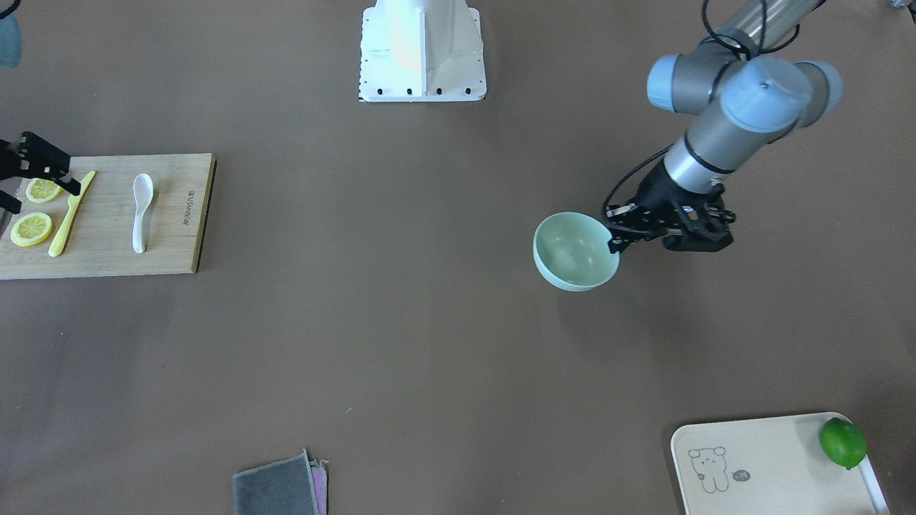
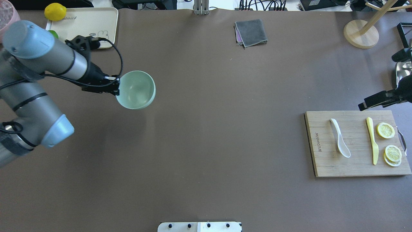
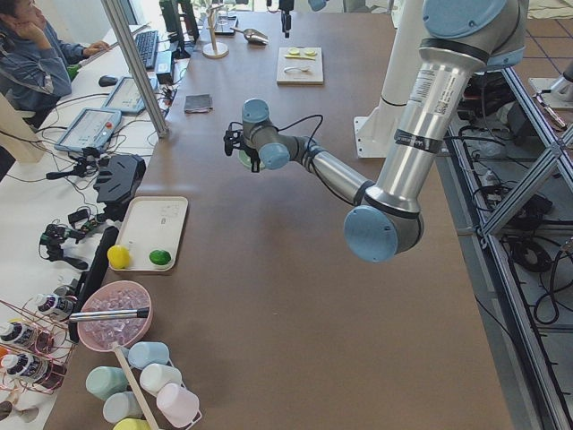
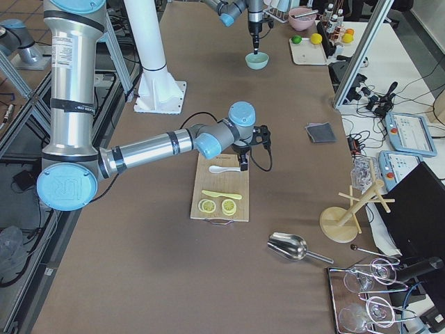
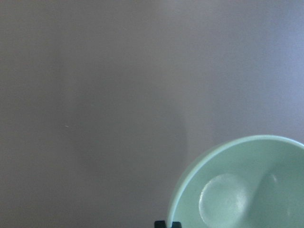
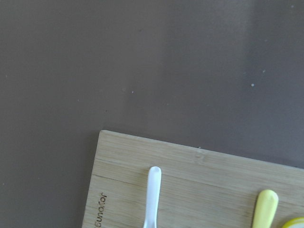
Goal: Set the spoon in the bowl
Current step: 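Slide the bowl to table center with left gripper while right reaches for spoon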
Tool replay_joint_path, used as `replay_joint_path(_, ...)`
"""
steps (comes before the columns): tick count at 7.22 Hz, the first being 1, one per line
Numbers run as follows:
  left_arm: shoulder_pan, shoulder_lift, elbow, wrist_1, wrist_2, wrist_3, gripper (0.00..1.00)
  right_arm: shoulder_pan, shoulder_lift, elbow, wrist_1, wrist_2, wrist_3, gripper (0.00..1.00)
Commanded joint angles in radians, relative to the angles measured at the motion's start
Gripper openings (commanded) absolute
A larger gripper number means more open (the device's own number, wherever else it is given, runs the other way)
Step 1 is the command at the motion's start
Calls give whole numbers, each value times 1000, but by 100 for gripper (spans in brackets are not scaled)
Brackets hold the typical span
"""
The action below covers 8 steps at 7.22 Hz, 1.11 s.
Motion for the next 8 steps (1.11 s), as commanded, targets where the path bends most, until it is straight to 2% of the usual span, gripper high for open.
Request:
replay_joint_path(1, 149, -130, 6, 104, 148, -96, 0, -146, -3, -32, 50, -84, 97, 98)
replay_joint_path(3, 232, -197, 48, 104, 230, -120, 0, -189, 11, -67, 50, -113, 97, 97)
replay_joint_path(8, 298, -310, 143, 104, 288, -160, 0, -200, 23, -113, 50, -122, 95, 86)
